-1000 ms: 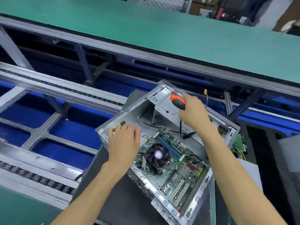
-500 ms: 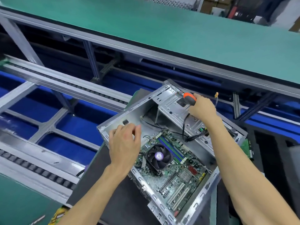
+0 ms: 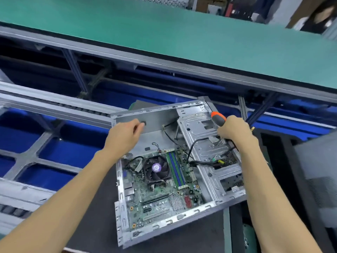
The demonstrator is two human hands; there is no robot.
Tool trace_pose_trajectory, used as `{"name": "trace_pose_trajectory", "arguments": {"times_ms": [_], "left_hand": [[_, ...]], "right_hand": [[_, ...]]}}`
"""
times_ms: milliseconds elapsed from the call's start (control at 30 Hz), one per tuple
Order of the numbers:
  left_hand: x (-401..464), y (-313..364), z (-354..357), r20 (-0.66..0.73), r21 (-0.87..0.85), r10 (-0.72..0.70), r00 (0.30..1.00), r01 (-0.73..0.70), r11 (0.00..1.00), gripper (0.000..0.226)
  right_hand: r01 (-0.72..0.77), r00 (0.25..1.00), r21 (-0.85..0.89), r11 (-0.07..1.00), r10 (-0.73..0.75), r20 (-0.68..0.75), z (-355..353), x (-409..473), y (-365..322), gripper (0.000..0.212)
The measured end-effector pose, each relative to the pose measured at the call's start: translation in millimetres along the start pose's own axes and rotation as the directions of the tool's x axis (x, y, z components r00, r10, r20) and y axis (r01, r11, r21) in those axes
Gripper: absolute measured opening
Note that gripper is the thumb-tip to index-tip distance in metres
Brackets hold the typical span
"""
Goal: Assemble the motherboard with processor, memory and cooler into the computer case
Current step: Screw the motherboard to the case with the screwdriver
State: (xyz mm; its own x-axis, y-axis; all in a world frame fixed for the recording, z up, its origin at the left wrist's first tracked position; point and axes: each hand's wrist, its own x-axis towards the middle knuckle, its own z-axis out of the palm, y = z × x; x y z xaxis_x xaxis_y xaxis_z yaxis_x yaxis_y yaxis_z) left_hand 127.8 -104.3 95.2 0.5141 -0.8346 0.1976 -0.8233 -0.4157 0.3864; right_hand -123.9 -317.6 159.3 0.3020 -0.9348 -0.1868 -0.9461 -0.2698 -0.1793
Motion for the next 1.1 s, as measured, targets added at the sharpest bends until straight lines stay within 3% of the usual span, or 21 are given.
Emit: {"name": "trace_pose_trajectory", "arguments": {"times_ms": [200,400,467,533,633,733,833,967,1100], "left_hand": [[27.1,-8.6,4.2,0.084,0.015,0.169,0.982,-0.171,0.985,0.031],[35.7,-7.8,2.6,0.171,-0.002,0.171,0.97,-0.173,0.985,0.027],[34.7,-2.3,0.0,0.184,-0.156,0.131,0.974,-0.103,0.982,0.024],[33.9,8.7,-4.6,0.18,-0.396,0.041,0.983,0.034,0.918,0.016],[30.1,26.5,-11.3,0.228,-0.691,-0.107,0.968,0.239,0.683,0.005],[20.4,34.4,-12.4,0.326,-0.857,-0.141,0.935,0.355,0.373,0.008],[11.6,34.7,-6.3,0.42,-0.892,-0.169,0.892,0.44,0.107,0.013],[5.0,30.4,5.0,0.491,-0.868,-0.162,0.856,0.497,-0.004,0.024],[1.2,26.1,11.4,0.547,-0.837,-0.174,0.819,0.528,-0.147,0.031]], "right_hand": [[-0.072,0.99,-0.079,0.994,0.081,0.111,-2.8,-28.3,19.0,0.021],[-0.103,0.966,-0.131,0.986,0.131,0.224,-22.4,-51.9,13.5,0.014],[-0.077,0.979,-0.103,0.992,0.095,0.179,-31.6,-57.9,4.0,0.014],[-0.009,0.996,-0.036,0.999,0.012,0.093,-41.3,-63.6,-10.3,0.019],[0.128,0.992,0.233,0.964,-0.12,-0.048,-54.7,-69.7,-36.4,0.029],[0.173,0.984,0.624,0.762,-0.162,-0.075,-57.5,-67.7,-66.5,0.038],[0.094,0.992,0.838,0.537,-0.125,-0.031,-39.7,-58.2,-86.8,0.042],[-0.037,0.996,0.976,0.214,-0.076,0.055,0.1,-47.8,-92.1,0.043],[-0.173,0.985,0.98,-0.098,-0.036,0.17,25.6,-43.3,-86.8,0.037]]}}
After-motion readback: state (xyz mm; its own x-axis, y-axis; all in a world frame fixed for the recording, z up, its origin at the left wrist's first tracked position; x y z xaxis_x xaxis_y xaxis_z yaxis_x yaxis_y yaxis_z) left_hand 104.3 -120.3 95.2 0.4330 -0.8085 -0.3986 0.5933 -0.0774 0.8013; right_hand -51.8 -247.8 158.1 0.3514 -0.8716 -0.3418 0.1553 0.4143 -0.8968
